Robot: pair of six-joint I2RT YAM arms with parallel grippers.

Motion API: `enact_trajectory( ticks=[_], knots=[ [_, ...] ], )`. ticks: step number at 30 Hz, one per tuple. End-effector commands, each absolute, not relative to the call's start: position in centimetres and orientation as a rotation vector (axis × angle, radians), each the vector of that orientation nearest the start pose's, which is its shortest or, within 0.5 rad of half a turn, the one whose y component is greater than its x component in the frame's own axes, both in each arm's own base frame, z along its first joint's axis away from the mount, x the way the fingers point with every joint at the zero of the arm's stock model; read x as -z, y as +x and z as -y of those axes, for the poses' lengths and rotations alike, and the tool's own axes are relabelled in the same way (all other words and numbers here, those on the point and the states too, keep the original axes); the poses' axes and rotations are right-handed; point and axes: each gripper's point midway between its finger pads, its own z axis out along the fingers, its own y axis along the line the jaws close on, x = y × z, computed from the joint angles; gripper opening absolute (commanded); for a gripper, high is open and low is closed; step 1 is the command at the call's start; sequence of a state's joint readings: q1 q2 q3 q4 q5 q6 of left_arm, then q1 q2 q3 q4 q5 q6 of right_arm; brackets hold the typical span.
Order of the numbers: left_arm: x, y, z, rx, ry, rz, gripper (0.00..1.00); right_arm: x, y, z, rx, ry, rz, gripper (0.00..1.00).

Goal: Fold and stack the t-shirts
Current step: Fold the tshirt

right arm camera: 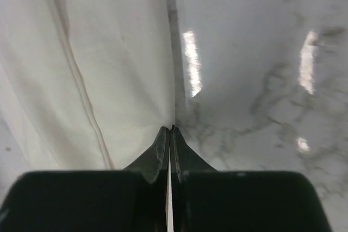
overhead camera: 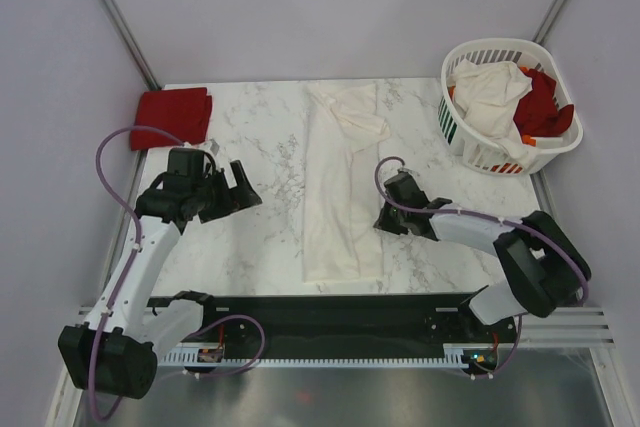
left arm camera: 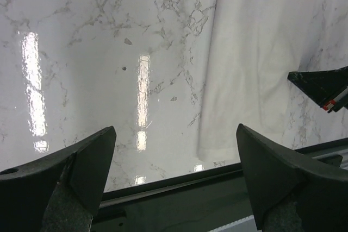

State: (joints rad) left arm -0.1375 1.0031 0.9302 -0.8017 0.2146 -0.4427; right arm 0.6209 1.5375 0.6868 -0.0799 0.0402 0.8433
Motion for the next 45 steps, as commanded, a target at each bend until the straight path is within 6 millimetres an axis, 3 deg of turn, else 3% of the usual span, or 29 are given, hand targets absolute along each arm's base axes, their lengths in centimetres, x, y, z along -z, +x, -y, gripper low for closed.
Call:
enact_trajectory(
  ticks=[1, 2, 3, 4, 5, 9, 13, 18, 28, 29, 36, 38, 41, 43, 45],
  knots=[
    [-16.6, 23.3, 11.0, 0.634, -0.21, -2.482, 1.0, 0.0, 23.8, -14.5, -0.209, 0.466, -2.623, 0.03],
    [-16.0, 23.0, 11.2, 0.632, -0.204, -2.502, 1.0, 0.1, 23.4, -13.7, -0.193, 0.488, -2.621, 0.11],
    [-15.6, 22.8, 11.3, 0.617, -0.199, -2.513, 0.99, -0.2, 23.4, -13.6, -0.196, 0.476, -2.611, 0.57],
    [-14.9, 22.2, 11.9, 0.621, -0.182, -2.539, 0.99, -0.6, 23.5, -13.8, -0.218, 0.461, -2.607, 0.9],
    [-14.6, 22.1, 12.3, 0.621, -0.175, -2.545, 0.99, -1.1, 23.9, -14.3, -0.24, 0.441, -2.608, 0.98],
    [-13.4, 20.9, 14.7, 0.634, -0.171, -2.588, 0.99, -2.2, 24.1, -14.8, -0.259, 0.366, -2.619, 0.98],
    [-11.8, 18.5, 19.1, 0.696, -0.063, -2.64, 0.98, -5.3, 24.0, -14.2, -0.294, 0.356, -2.534, 0.98],
    [-8.7, 16.1, 22.7, 0.782, -0.058, -2.7, 0.95, -6.0, 20.9, -14.3, -0.405, 0.34, -2.568, 0.97],
    [-5.3, 14.9, 27.3, 0.775, -0.002, -2.736, 0.97, -1.4, 13.8, -16.3, -0.543, 0.27, -2.705, 0.81],
    [-4.3, 14.9, 27.3, 0.732, -0.014, -2.758, 0.97, -1.1, 13.4, -16.5, -0.551, 0.266, -2.71, 0.8],
    [-2.3, 13.6, 28.9, 0.657, 0.015, -2.804, 0.89, -0.3, 11.8, -16.4, -0.587, 0.268, -2.716, 0.72],
    [-1.8, 13.5, 29.0, 0.638, 0.015, -2.81, 0.79, -0.1, 11.6, -16.2, -0.584, 0.268, -2.719, 0.62],
    [-1.4, 13.3, 29.1, 0.623, 0.014, -2.816, 0.52, -0.1, 11.6, -16.1, -0.581, 0.269, -2.719, 0.49],
    [-1.4, 13.2, 29.2, 0.623, 0.018, -2.817, 0.32, -0.1, 11.5, -16.1, -0.585, 0.266, -2.717, 0.37],
    [-1.6, 13.1, 29.2, 0.632, 0.022, -2.811, 0.21, -0.1, 11.4, -16.0, -0.584, 0.264, -2.717, 0.2]
  ],
)
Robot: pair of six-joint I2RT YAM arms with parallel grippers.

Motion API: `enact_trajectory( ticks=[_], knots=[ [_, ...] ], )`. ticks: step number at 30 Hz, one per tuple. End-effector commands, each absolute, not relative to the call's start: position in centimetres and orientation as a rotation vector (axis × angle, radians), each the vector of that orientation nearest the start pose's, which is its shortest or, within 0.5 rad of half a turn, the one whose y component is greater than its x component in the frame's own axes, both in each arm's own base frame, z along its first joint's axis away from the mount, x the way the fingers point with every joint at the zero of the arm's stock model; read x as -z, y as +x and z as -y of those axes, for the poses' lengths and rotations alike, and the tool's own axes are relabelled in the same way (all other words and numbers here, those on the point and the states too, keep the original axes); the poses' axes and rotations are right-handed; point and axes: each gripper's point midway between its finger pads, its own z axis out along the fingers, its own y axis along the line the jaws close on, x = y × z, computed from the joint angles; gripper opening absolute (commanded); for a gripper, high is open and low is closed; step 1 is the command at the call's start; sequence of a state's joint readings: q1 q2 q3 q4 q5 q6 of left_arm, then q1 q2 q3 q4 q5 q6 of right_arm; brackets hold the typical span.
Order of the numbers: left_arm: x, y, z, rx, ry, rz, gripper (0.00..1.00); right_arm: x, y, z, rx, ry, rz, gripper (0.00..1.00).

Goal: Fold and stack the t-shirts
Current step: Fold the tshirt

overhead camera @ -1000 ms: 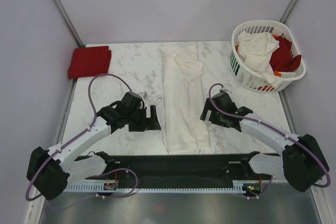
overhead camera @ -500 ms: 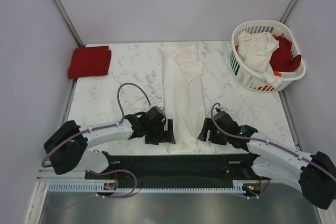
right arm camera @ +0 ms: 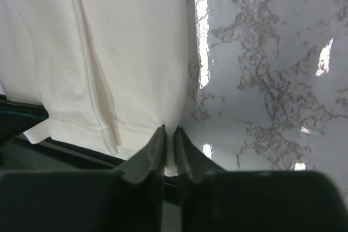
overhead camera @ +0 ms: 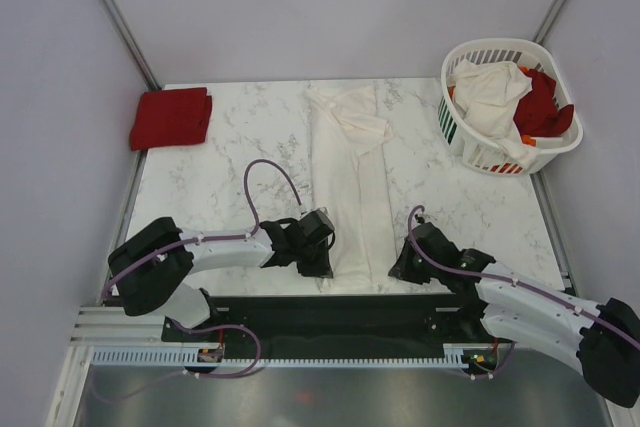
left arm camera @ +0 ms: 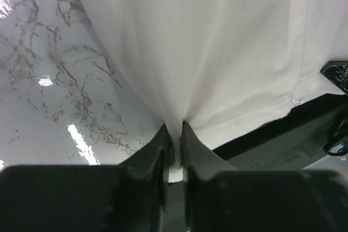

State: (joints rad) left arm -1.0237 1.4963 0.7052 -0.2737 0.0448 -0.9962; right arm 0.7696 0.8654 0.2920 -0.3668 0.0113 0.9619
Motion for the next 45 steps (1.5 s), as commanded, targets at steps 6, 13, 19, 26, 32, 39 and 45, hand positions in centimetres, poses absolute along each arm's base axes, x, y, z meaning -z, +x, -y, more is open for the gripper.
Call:
enact_trajectory(
  ticks=[6, 13, 19, 26, 32, 39, 45],
  knots=[
    [-2.9, 12.1, 29.4, 0.701, 0.016, -2.797, 0.04, -1.2, 11.5, -16.2, -0.615, 0.264, -2.692, 0.0],
    [-7.9, 11.3, 29.2, 0.708, 0.013, -2.755, 0.02, -8.1, 13.1, -17.4, -0.699, 0.235, -2.579, 0.0],
    [-12.6, 12.8, 30.1, 0.74, 0.035, -2.673, 0.02, -13.6, 16.5, -18.4, -0.656, 0.175, -2.456, 0.0],
    [-16.0, 17.5, 28.4, 0.607, 0.031, -2.631, 0.06, -18.2, 21.6, -18.5, -0.47, 0.132, -2.311, 0.0],
    [-17.0, 22.0, 27.1, 0.579, 0.004, -2.608, 0.12, -20.8, 25.8, -19.3, -0.354, 0.121, -2.237, 0.0],
    [-16.8, 27.3, 26.5, 0.51, 0.014, -2.599, 0.12, -21.7, 30.7, -19.1, -0.274, 0.168, -2.197, 0.0],
    [-15.7, 31.5, 27.4, 0.514, 0.04, -2.634, 0.13, -21.4, 34.6, -18.8, -0.23, 0.19, -2.199, 0.0]
  ],
)
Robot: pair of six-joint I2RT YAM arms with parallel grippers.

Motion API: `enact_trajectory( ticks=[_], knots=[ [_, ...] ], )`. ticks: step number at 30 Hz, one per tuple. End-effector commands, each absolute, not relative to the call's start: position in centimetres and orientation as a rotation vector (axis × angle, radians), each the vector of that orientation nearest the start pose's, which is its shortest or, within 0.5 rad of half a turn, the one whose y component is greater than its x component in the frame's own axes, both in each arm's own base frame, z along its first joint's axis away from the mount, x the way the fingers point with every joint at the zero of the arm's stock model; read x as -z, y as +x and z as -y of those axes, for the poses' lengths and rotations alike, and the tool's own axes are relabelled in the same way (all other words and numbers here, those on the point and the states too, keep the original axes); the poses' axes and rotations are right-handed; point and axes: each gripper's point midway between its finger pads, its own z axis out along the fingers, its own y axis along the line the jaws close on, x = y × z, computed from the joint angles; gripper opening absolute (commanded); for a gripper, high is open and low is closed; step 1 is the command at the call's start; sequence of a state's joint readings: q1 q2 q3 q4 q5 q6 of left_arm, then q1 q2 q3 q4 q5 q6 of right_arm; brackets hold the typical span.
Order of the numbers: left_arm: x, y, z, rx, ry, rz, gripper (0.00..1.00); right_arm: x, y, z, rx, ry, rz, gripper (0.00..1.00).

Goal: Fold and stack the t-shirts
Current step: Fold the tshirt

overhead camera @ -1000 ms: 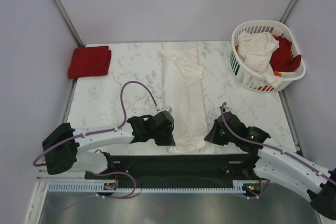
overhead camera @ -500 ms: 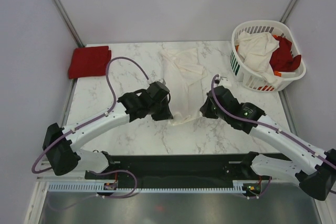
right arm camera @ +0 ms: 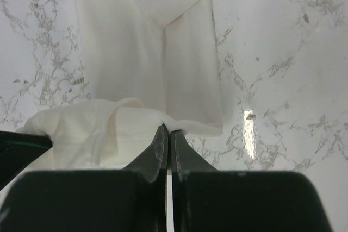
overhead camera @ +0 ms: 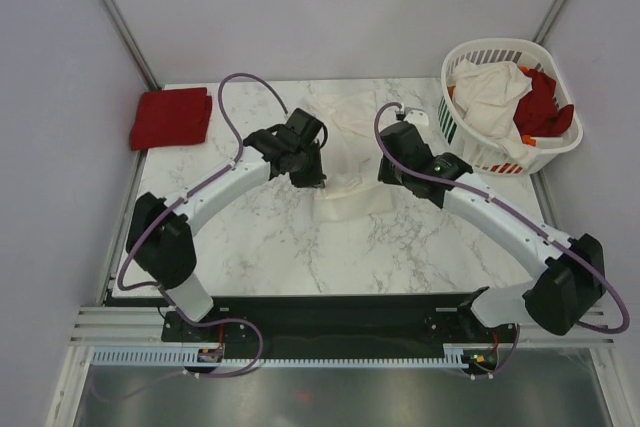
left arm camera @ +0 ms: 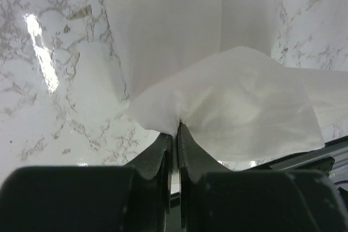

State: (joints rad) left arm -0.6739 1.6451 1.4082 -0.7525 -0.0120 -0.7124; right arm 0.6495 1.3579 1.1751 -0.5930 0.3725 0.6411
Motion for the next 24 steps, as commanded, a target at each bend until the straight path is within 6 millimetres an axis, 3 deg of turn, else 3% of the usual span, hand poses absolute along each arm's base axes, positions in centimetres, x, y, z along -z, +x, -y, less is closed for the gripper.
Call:
enact_trajectory(
  ticks=[1, 4, 6, 7, 8, 10, 12, 14, 15, 16, 17, 18, 19, 20, 22, 23, 24],
  knots=[
    [-15.3, 32.6, 27.5, 0.518, 0.041, -2.642, 0.13, -20.9, 35.4, -18.8, -0.218, 0.193, -2.213, 0.0],
    [-15.0, 34.2, 28.0, 0.538, 0.055, -2.648, 0.14, -20.1, 36.5, -19.0, -0.209, 0.194, -2.234, 0.0],
    [-13.4, 35.2, 28.1, 0.519, 0.05, -2.678, 0.15, -18.7, 37.6, -18.9, -0.186, 0.207, -2.259, 0.0],
    [-13.6, 35.9, 28.3, 0.533, 0.055, -2.671, 0.15, -18.2, 38.0, -18.9, -0.179, 0.21, -2.271, 0.0],
    [-12.2, 36.5, 28.2, 0.513, 0.046, -2.697, 0.15, -17.1, 38.5, -19.2, -0.164, 0.209, -2.294, 0.0],
    [-12.1, 37.8, 28.3, 0.513, 0.043, -2.693, 0.16, -16.0, 39.4, -18.8, -0.144, 0.235, -2.314, 0.0],
    [-10.0, 39.2, 27.7, 0.489, 0.01, -2.734, 0.17, -14.5, 40.7, -18.6, -0.122, 0.264, -2.336, 0.0],
    [-9.8, 40.7, 27.5, 0.501, 0.002, -2.738, 0.18, -13.3, 42.3, -18.2, -0.1, 0.295, -2.347, 0.04],
    [-7.8, 41.2, 27.4, 0.482, 0.0, -2.778, 0.22, -12.9, 42.9, -18.1, -0.095, 0.305, -2.35, 0.06],
    [-8.5, 42.1, 27.7, 0.495, 0.028, -2.764, 0.24, -11.5, 43.6, -18.1, -0.071, 0.299, -2.375, 0.17],
    [-8.2, 42.7, 27.1, 0.466, 0.021, -2.774, 0.25, -12.3, 45.0, -18.2, -0.078, 0.304, -2.352, 0.26],
    [-6.6, 43.1, 26.7, 0.414, 0.017, -2.809, 0.27, -12.2, 46.0, -17.6, -0.078, 0.314, -2.352, 0.37],
    [-7.7, 44.7, 26.4, 0.371, 0.016, -2.761, 0.28, -12.4, 46.9, -17.3, -0.084, 0.297, -2.35, 0.58],
    [-7.5, 44.8, 25.5, 0.337, 0.001, -2.782, 0.3, -12.7, 48.5, -16.9, -0.1, 0.311, -2.336, 0.67],
    [-8.4, 46.1, 25.2, 0.352, -0.016, -2.753, 0.59, -13.2, 49.5, -16.2, -0.09, 0.328, -2.327, 0.9],
    [-8.9, 46.7, 24.3, 0.348, -0.039, -2.743, 0.7, -14.4, 50.3, -15.5, -0.094, 0.348, -2.3, 0.93],
    [-9.5, 47.1, 23.8, 0.339, -0.052, -2.726, 0.71, -14.9, 50.4, -15.0, -0.08, 0.356, -2.285, 0.97]
  ],
)
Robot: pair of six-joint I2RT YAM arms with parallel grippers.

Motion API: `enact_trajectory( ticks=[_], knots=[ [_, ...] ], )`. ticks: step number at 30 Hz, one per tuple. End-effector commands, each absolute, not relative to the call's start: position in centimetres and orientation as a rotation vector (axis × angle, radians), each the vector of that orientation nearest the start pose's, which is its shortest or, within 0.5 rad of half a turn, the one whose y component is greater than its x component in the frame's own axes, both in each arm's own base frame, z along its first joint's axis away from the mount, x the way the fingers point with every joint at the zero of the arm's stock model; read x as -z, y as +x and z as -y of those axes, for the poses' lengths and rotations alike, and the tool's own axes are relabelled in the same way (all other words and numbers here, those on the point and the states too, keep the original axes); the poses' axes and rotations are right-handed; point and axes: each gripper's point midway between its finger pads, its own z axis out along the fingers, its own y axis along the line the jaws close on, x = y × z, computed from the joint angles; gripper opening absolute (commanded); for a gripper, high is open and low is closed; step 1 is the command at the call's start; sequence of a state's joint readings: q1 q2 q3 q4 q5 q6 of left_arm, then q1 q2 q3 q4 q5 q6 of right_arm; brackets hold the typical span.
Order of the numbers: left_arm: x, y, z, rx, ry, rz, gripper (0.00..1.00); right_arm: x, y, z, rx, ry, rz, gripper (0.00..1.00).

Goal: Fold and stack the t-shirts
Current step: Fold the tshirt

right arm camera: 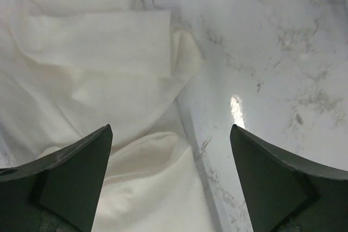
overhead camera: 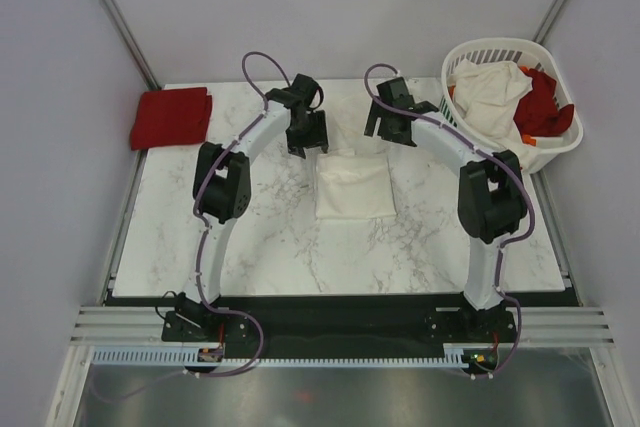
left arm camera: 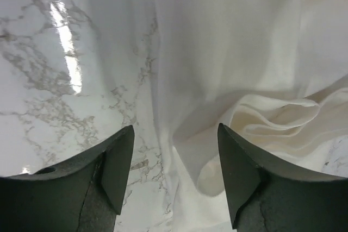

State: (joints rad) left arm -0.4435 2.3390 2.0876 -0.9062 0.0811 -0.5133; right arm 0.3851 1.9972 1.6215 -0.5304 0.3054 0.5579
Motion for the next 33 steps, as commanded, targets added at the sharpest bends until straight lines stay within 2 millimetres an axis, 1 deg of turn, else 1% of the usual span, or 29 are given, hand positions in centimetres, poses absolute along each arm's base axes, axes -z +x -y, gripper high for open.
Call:
enact_trajectory(
  ticks=[1, 2, 3, 4, 5, 6, 7, 8, 9, 10, 11, 12, 13, 14, 15, 16, 17, 18, 20, 21, 22, 23, 24, 25, 26, 27, 29, 30, 33],
  knots=[
    [-10.3, 47.6, 22.9, 0.301, -0.077, -2.7, 0.71, -16.1, 50.4, -14.7, -0.077, 0.353, -2.262, 0.98],
    [-12.0, 47.8, 22.1, 0.293, -0.093, -2.665, 0.71, -16.8, 50.4, -14.4, -0.063, 0.327, -2.251, 0.98],
    [-12.9, 47.8, 21.6, 0.269, -0.097, -2.643, 0.71, -17.2, 50.2, -14.1, -0.056, 0.317, -2.245, 0.98],
    [-13.1, 47.5, 20.6, 0.213, -0.113, -2.635, 0.71, -18.5, 49.8, -14.0, -0.062, 0.315, -2.223, 0.98],
    [-15.1, 47.0, 20.3, 0.215, -0.118, -2.599, 0.7, -18.0, 49.1, -13.8, -0.062, 0.313, -2.239, 0.98],
    [-15.5, 46.5, 20.1, 0.207, -0.12, -2.593, 0.67, -18.2, 48.7, -14.0, -0.091, 0.306, -2.232, 0.96],
    [-14.7, 45.5, 19.7, 0.172, -0.129, -2.613, 0.66, -19.4, 47.9, -14.9, -0.179, 0.284, -2.219, 0.94],
    [-16.1, 44.5, 20.4, 0.179, -0.105, -2.587, 0.63, -17.7, 46.6, -15.3, -0.217, 0.274, -2.259, 0.93],
    [-15.4, 43.5, 20.7, 0.163, -0.091, -2.601, 0.63, -18.0, 46.5, -16.2, -0.29, 0.254, -2.235, 0.88],
    [-15.5, 42.8, 21.2, 0.158, -0.071, -2.595, 0.63, -18.4, 45.5, -17.9, -0.421, 0.201, -2.245, 0.85],
    [-15.6, 41.6, 22.8, 0.175, -0.024, -2.597, 0.63, -16.8, 44.5, -18.4, -0.456, 0.187, -2.282, 0.79],
    [-15.4, 40.3, 23.3, 0.186, -0.014, -2.606, 0.63, -16.8, 44.3, -19.5, -0.537, 0.17, -2.274, 0.65],
    [-15.4, 39.4, 25.3, 0.243, 0.036, -2.595, 0.63, -15.7, 43.4, -20.5, -0.61, 0.141, -2.306, 0.56],
    [-15.3, 38.7, 26.3, 0.284, 0.061, -2.592, 0.62, -15.3, 43.2, -21.1, -0.661, 0.121, -2.311, 0.41],
    [-14.6, 37.5, 26.8, 0.321, 0.07, -2.611, 0.61, -15.4, 43.5, -21.9, -0.711, 0.112, -2.296, 0.18],
    [-14.6, 36.9, 28.8, 0.423, 0.111, -2.596, 0.59, -14.1, 43.5, -22.4, -0.734, 0.104, -2.325, 0.11],
    [-14.0, 36.4, 29.2, 0.443, 0.116, -2.599, 0.58, -14.1, 43.5, -23.3, -0.795, 0.084, -2.323, 0.05],
    [-12.5, 35.4, 29.8, 0.479, 0.119, -2.632, 0.56, -12.9, 43.7, -23.7, -0.815, 0.095, -2.344, 0.01],
    [-10.6, 34.5, 29.9, 0.491, 0.115, -2.676, 0.52, -12.2, 44.1, -24.1, -0.84, 0.097, -2.357, 0.0],
    [-9.2, 33.8, 29.7, 0.488, 0.11, -2.713, 0.51, -11.2, 44.4, -24.1, -0.838, 0.104, -2.371, 0.0],
    [-8.2, 33.4, 29.6, 0.479, 0.106, -2.735, 0.51, -11.0, 45.0, -24.0, -0.831, 0.107, -2.368, 0.0],
    [-7.7, 33.4, 29.7, 0.484, 0.102, -2.732, 0.5, -10.8, 45.6, -23.4, -0.82, 0.121, -2.365, 0.0],
    [-6.0, 32.2, 28.8, 0.45, 0.099, -2.779, 0.5, -9.7, 46.0, -22.9, -0.809, 0.135, -2.383, 0.0],
    [-5.1, 31.6, 28.3, 0.43, 0.099, -2.805, 0.5, -9.5, 46.6, -22.5, -0.802, 0.146, -2.382, 0.0],
    [-4.2, 30.9, 27.8, 0.408, 0.098, -2.834, 0.5, -9.0, 47.3, -21.2, -0.792, 0.182, -2.384, 0.0],
    [-2.5, 29.5, 26.7, 0.367, 0.095, -2.884, 0.5, -7.8, 47.5, -20.8, -0.798, 0.196, -2.407, 0.0],
    [-1.5, 29.6, 28.1, 0.474, 0.074, -2.864, 0.48, -6.5, 48.2, -19.1, -0.783, 0.247, -2.421, 0.0],
    [-0.4, 28.7, 27.7, 0.472, 0.06, -2.886, 0.48, -5.6, 48.2, -18.5, -0.772, 0.264, -2.438, 0.0],
    [1.0, 27.4, 26.8, 0.451, 0.045, -2.911, 0.47, -3.0, 48.0, -16.3, -0.691, 0.317, -2.476, 0.0]
  ],
)
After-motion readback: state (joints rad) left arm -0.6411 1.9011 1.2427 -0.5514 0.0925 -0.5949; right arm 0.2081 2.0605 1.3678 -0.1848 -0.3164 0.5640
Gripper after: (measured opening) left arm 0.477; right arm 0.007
